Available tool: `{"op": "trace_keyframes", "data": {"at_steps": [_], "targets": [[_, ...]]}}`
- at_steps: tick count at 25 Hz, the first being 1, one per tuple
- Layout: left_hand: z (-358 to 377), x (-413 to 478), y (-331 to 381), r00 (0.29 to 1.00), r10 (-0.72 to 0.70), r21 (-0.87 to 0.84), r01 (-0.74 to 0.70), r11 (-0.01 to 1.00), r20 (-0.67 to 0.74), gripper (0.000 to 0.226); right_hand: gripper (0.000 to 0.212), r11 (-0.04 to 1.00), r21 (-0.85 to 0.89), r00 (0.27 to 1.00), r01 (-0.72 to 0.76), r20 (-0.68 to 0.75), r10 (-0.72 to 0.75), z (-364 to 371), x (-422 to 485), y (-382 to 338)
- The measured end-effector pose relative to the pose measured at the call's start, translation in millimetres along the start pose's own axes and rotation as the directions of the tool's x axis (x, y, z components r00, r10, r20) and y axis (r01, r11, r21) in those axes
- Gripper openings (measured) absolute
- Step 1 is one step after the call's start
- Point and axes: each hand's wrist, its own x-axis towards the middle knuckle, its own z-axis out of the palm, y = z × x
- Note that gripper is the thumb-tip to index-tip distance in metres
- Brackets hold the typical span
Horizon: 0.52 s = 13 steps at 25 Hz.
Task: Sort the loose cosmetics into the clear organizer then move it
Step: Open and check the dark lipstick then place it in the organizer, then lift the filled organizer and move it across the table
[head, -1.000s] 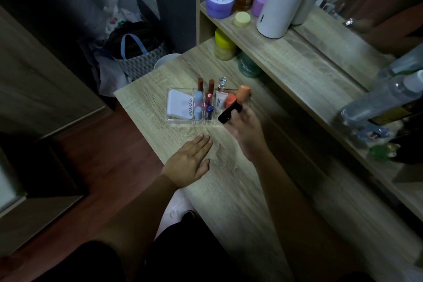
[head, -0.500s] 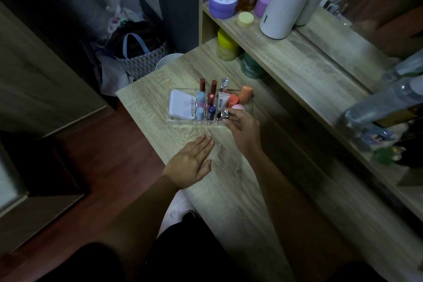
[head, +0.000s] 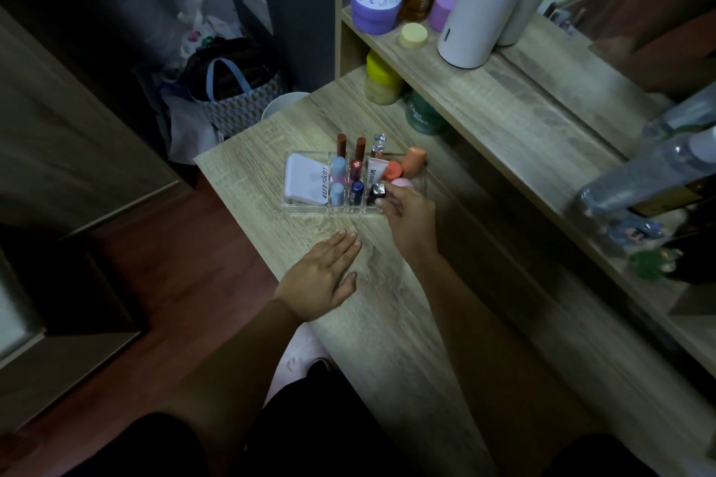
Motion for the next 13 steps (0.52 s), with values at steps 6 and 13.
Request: {"op": "trace_keyframes", "data": {"at_steps": [6, 13], "targets": [[-3.1, 0.8, 2.4, 1.000, 0.008, -0.024, -0.008, 1.000, 0.005, 0.048, 0.041, 1.000, -0.020, 1.000, -0.009, 0.024, 0.009, -1.8, -0.8, -2.2], [-31.5, -0.2, 1.0, 0.719, -0.641, -0.317, 0.563, 0.763, -0.267, 0.052, 0.070, 0.996, -0.085, 0.986, -0.041, -0.165, 0.027, -11.9, -16.8, 10.2]]}}
